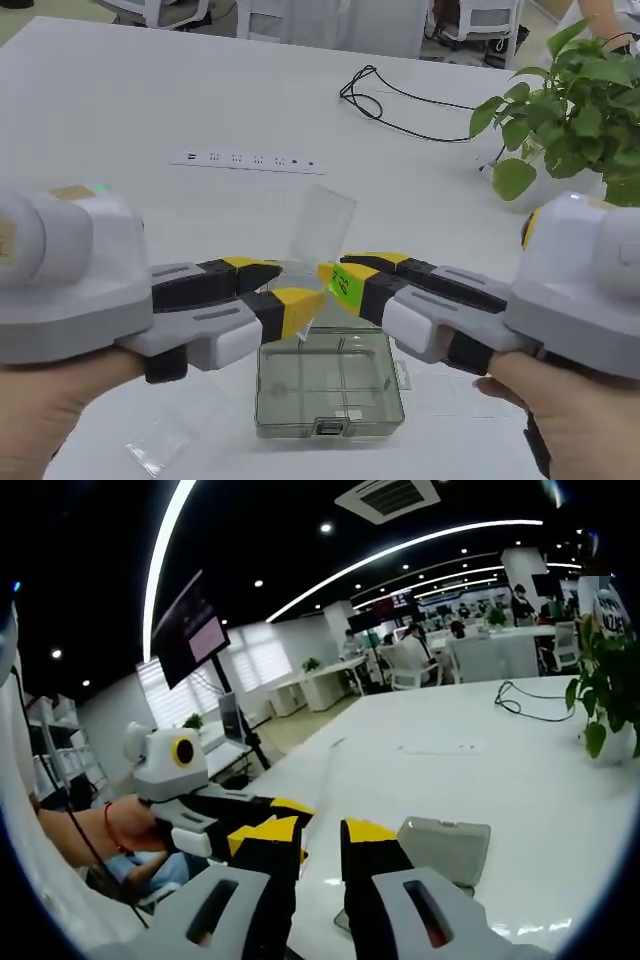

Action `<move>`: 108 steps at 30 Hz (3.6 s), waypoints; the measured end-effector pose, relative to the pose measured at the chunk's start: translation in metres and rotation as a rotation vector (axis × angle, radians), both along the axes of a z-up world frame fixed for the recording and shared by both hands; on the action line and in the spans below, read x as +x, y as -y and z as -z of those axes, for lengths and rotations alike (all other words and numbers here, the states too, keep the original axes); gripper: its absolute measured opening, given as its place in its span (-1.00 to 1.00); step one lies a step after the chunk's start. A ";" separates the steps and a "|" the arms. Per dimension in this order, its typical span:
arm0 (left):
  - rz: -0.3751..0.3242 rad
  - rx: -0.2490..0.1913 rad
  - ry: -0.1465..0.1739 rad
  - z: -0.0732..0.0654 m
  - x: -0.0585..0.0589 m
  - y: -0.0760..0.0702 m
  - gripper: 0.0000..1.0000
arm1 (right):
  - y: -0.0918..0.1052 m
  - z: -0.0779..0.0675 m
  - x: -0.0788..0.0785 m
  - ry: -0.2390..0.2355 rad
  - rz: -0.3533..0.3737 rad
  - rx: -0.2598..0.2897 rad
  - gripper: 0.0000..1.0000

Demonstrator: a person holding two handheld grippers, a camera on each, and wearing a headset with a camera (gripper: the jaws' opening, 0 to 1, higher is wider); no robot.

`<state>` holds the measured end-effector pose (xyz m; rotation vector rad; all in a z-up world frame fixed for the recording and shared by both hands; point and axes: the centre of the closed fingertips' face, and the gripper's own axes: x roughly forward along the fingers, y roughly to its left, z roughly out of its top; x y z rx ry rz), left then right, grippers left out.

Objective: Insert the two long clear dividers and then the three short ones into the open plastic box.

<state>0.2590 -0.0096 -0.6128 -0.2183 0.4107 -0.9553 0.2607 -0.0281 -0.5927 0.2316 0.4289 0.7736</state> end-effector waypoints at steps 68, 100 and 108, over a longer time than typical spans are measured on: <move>0.056 0.109 0.080 0.040 -0.017 -0.059 0.23 | 0.032 0.036 0.027 -0.191 0.116 -0.160 -0.87; 0.220 0.147 0.082 0.068 -0.029 -0.060 0.87 | 0.060 0.140 0.013 -0.633 0.260 -0.285 -0.87; 0.231 0.135 0.068 0.072 -0.030 -0.056 0.85 | 0.065 0.158 0.009 -0.722 0.284 -0.272 -0.87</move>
